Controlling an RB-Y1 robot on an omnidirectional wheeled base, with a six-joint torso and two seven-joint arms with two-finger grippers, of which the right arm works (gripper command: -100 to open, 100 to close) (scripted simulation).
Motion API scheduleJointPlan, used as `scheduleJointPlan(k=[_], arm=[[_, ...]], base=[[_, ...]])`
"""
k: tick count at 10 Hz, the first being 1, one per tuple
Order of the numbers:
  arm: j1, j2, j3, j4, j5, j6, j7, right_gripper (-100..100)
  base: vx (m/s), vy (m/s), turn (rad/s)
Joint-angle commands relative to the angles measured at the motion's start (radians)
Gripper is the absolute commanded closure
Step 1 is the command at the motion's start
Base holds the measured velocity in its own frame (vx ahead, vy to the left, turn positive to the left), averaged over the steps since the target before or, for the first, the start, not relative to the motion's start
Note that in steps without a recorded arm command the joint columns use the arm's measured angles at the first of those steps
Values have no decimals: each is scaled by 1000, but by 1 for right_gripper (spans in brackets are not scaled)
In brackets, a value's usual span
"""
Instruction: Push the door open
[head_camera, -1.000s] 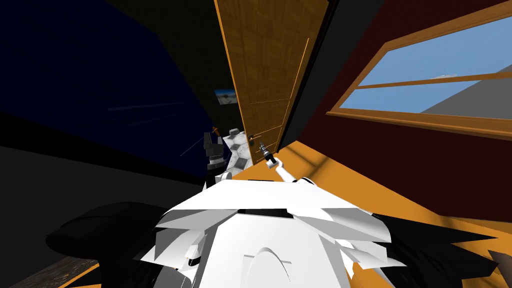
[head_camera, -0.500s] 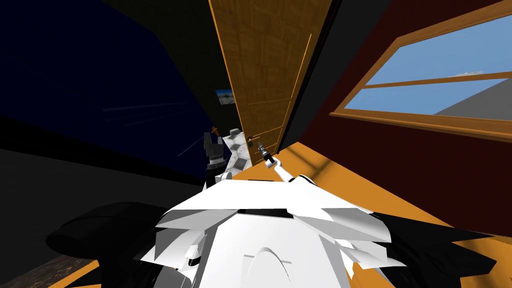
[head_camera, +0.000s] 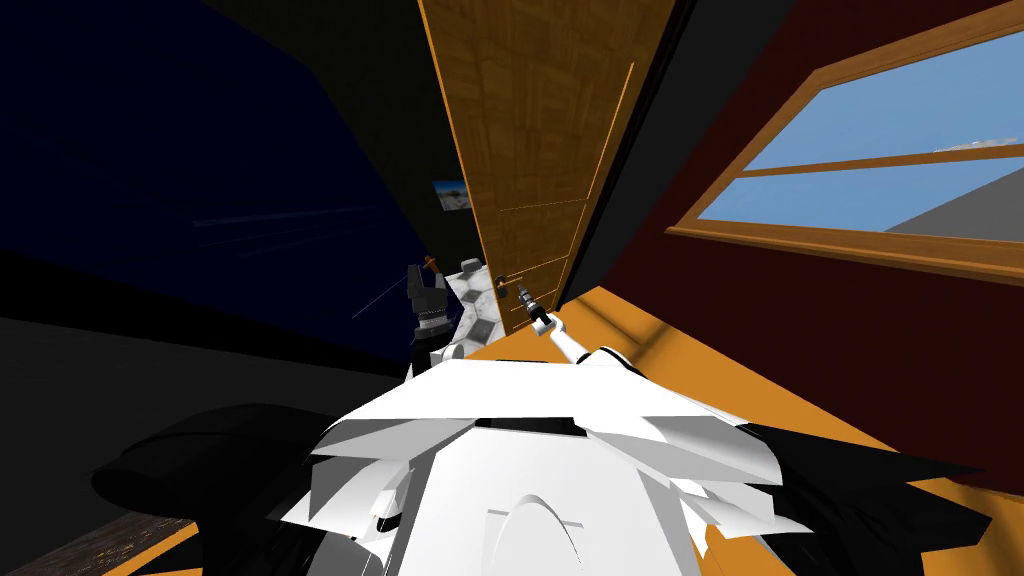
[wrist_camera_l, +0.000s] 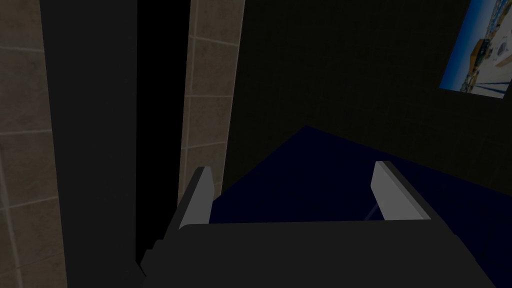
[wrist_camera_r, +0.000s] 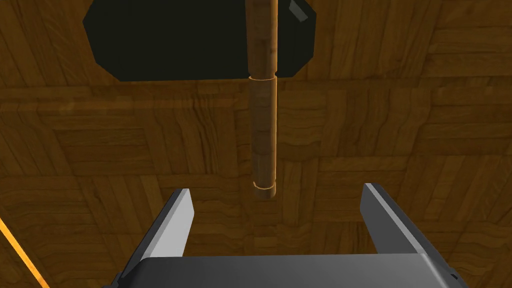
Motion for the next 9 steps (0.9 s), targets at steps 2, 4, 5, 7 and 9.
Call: scheduleJointPlan(k=[2,4,5,7,9], arm=[[-1,-6,-6,5,-1,-2,4,-100],[-2,4,-11,8,-2,-3,6,-100],[-3,14,-13,9,-2,-3,7,-100],[-1,21,-14,6,-2,-1,7,-100],[-1,21,-14,6,-2,-1,7,100]], base=[[188,85,22],[155,107,18],[182,90,26],[111,61,11],[-12,-9,3]])
